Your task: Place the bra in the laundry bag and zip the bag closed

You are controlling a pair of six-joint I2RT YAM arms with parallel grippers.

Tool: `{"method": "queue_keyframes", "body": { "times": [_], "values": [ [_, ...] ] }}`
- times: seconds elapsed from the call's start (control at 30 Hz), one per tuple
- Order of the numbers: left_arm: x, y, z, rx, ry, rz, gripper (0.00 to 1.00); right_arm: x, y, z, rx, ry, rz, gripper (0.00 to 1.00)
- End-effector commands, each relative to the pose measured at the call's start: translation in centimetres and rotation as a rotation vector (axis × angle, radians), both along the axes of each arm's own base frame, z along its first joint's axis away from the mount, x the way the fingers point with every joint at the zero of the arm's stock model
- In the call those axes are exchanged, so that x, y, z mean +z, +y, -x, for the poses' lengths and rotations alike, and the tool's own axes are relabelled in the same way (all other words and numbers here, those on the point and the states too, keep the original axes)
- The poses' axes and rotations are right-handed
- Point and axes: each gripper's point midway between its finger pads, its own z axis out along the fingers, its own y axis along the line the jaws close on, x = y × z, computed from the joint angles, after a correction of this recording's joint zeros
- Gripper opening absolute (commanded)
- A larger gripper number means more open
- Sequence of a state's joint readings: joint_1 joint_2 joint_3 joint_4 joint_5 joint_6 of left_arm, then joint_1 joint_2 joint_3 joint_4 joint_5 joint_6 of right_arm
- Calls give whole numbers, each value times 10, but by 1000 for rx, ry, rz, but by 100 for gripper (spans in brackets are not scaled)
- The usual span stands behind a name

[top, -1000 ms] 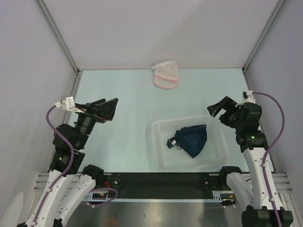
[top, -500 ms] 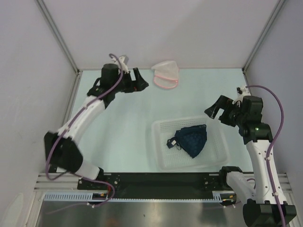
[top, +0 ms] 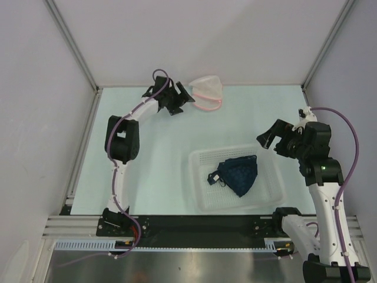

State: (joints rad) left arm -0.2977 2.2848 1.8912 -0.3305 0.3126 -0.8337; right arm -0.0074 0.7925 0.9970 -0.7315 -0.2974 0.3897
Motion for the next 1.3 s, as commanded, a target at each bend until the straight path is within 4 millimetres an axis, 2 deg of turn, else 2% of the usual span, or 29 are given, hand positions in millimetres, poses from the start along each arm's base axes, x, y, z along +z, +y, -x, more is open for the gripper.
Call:
{"method": "queue_keyframes", "body": {
  "times": [0.0, 0.1, 0.2, 0.33, 0.37, 0.4, 0.43, 0.47, 0.5, 0.53, 0.57, 0.6, 0.63, 0.67, 0.73, 0.77, 0.83, 0.87, 0.93, 0.97, 1.0, 1.03, 1.07, 1.1, 1.13, 1.17, 1.2, 1.23, 1.27],
  "values": [
    [13, -33, -34, 129, 12, 264, 86, 24, -1, -1, -20, -73, -10, 100],
    [-17, -43, -42, 200, 98, 358, 82, 31, 2, 0, -23, -101, -37, 100],
    [-30, -50, -52, 264, 116, 388, 80, 39, 3, 1, -27, -130, -57, 100],
    [-31, -62, -68, 338, 87, 398, 77, 45, 5, 1, -28, -149, -76, 100],
    [-24, -62, -75, 360, 66, 411, 74, 48, 12, 4, -4, -153, -90, 100],
    [-25, -64, -79, 374, 67, 425, 68, 48, 12, 4, -4, -154, -94, 100],
    [-34, -66, -81, 377, 74, 422, 51, 49, 14, 4, 0, -155, -99, 100],
    [-24, -69, -86, 366, 60, 441, 39, 50, 15, 5, 3, -157, -105, 100],
    [-28, -69, -85, 365, 75, 433, 31, 51, 17, 6, 4, -155, -115, 100],
    [-29, -68, -85, 358, 78, 431, 17, 51, 18, 7, 5, -152, -121, 100],
    [-24, -66, -83, 351, 74, 426, 7, 52, 18, 8, 6, -151, -122, 100],
    [-24, -63, -80, 333, 67, 385, 0, 52, 20, 9, 12, -150, -125, 100],
    [-17, -55, -80, 325, 42, 352, 0, 49, 20, 10, 9, -135, -122, 100],
    [5, -49, -76, 314, 0, 319, 0, 47, 19, 11, 3, -126, -115, 100],
    [22, -26, -68, 304, -77, 173, 0, 38, 20, 11, 10, -102, -96, 100],
    [50, -14, -55, 299, -115, 136, 0, 34, 21, 12, 20, -93, -87, 100],
    [59, 12, -37, 282, -157, -12, 0, 20, 27, 11, 75, -63, -50, 100],
    [82, 25, -18, 274, -187, -52, 0, 16, 30, 10, 94, -58, -38, 100],
    [86, 53, 8, 243, -201, -227, 0, 5, 42, 7, 155, -40, -2, 100],
    [73, 64, 27, 226, -164, -291, 0, 3, 47, 5, 172, -42, 9, 100],
    [97, 81, 50, 210, -188, -357, 0, 1, 53, 3, 196, -45, 19, 100],
    [100, 96, 64, 235, -187, -412, 0, 0, 58, -5, 199, -53, 37, 100],
    [75, 110, 88, 224, -135, -473, 0, 0, 74, -3, 255, -64, 53, 100],
    [82, 121, 102, 220, -159, -508, 0, -1, 82, -6, 269, -71, 64, 100],
    [107, 135, 118, 252, -217, -531, 0, -4, 89, -16, 269, -74, 86, 100],
    [95, 147, 138, 246, -201, -574, 0, 0, 109, -12, 332, -92, 91, 100],
    [99, 158, 150, 246, -214, -608, 0, 0, 118, -14, 350, -99, 97, 100],
    [123, 168, 166, 273, -270, -603, 0, 2, 128, -20, 352, -118, 104, 100],
    [115, 175, 180, 264, -263, -622, 0, -7, 139, -26, 362, -96, 123, 100]
  ]
}}
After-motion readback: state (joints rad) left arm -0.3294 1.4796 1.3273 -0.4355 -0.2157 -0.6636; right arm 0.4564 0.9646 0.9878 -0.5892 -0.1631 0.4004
